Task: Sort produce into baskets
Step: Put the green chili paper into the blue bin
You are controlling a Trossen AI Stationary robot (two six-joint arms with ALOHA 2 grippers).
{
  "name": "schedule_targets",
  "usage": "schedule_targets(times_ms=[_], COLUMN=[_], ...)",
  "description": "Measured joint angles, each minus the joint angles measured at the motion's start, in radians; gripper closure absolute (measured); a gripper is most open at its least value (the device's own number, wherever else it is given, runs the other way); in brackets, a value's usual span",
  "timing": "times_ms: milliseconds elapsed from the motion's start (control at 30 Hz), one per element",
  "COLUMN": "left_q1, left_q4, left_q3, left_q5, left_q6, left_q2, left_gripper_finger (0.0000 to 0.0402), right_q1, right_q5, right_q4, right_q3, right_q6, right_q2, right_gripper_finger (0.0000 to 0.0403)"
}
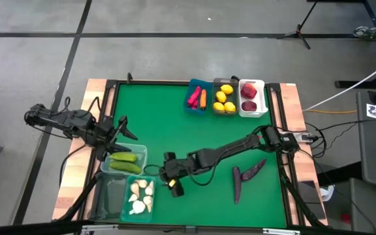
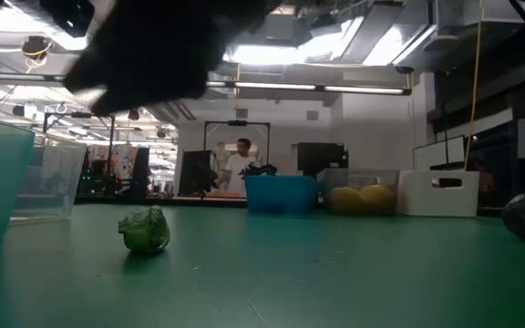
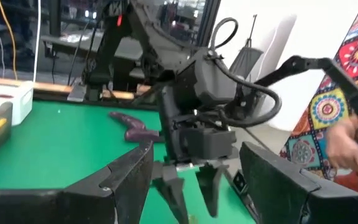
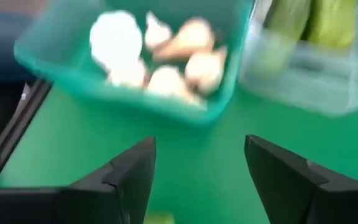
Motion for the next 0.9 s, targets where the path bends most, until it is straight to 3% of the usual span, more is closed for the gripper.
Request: schedule_targets(times_ms=[200, 500, 900], left_q1=[0.0, 0.0, 0.0], left_q4=[-0.02, -0.028, -0.031], left_q3=[0.0, 0.0, 0.0], left_q5=[0.0, 0.0, 0.0], left_q6=[-0.01, -0.016, -0.048], left_q2=[0.0, 0.0, 0.0], left_gripper_finger=[0.0164, 0.0164, 0.0164], right_q1=[0.048, 0.096, 0.126], right_q5=[0.038, 0.227, 0.251], right_q4=[-0.142, -0.086, -0.003], right_q3=[-0.034, -0.101, -0.131], right_q6=[0.062, 0.217, 0.352], right_q2=[0.001, 0.002, 0.033], right_gripper_finger=[0.0159, 0.0159, 0.0159])
